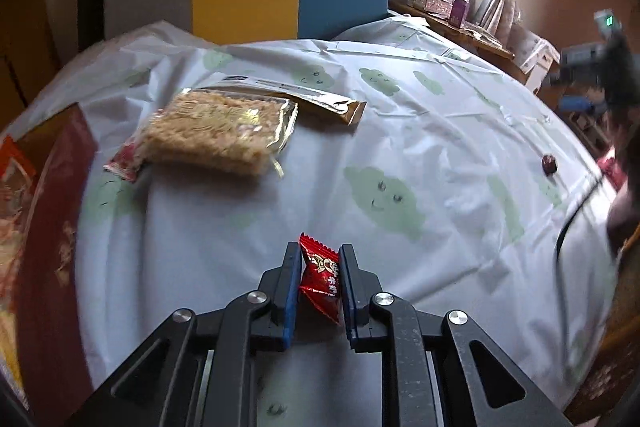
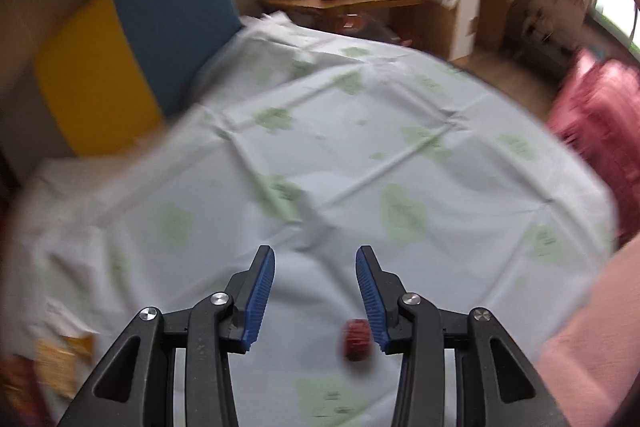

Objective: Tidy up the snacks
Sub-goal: 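Hold the red candy in the left tool while the right tool moves to the rice-cracker bag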

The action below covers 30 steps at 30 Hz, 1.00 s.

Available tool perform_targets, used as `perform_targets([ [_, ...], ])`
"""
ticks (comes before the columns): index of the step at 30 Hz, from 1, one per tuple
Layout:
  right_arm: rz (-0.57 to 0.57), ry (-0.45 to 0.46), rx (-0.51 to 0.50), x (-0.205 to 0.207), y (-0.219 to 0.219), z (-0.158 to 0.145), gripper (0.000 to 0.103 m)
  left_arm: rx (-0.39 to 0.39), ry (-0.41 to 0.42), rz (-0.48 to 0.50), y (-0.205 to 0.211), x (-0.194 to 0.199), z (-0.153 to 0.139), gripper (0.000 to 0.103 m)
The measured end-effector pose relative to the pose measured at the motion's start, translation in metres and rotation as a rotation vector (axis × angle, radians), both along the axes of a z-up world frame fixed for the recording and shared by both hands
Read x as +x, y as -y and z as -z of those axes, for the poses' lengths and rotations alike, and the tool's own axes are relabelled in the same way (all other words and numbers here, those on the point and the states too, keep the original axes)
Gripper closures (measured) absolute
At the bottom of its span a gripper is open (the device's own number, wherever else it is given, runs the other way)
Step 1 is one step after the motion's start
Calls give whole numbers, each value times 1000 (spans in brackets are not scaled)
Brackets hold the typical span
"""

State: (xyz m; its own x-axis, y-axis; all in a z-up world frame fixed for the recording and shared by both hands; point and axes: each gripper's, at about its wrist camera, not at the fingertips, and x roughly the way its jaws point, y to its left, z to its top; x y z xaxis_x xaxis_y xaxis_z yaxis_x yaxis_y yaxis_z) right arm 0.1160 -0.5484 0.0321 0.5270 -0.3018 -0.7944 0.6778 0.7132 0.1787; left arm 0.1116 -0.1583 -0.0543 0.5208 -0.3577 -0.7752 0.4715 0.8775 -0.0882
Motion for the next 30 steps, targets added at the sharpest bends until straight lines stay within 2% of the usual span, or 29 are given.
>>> perform_targets([
  [3,-9,153,122,-11,9,-7,60,4,11,-7,-5,-7,-1,84],
  [5,9,195,168,-16,13,-7,60,-2,16,-15,-9,-10,-1,85],
  [8,11,228,236,-17,16,-2,60,-15,17,-27,-17,-17,-2,85],
  [10,-9,203,243,-13,11,0,60,-30,8,-46,-25,-20,-3,85],
  [15,-170,187,285,5,-11,3,60,-61,-4,-67,-43,-30,-5,85],
  [17,-204,264,363,2,-10,-1,60,-62,-3,-76,-48,-32,-6,85],
  [21,-103,388,422,-23,9,-3,60,-52,13,-86,-53,-39,-6,85],
  [23,-86,365,449,-22,12,3,60,-58,28,-98,-56,-42,-9,85],
  [25,-108,317,430,-15,7,3,60,-73,63,-89,-58,-49,-18,85],
  [27,-188,259,366,-4,-10,-2,60,-65,82,-65,-57,-53,-22,85],
  [30,-393,151,317,21,-54,-2,60,-62,61,-52,-58,-55,-18,85],
])
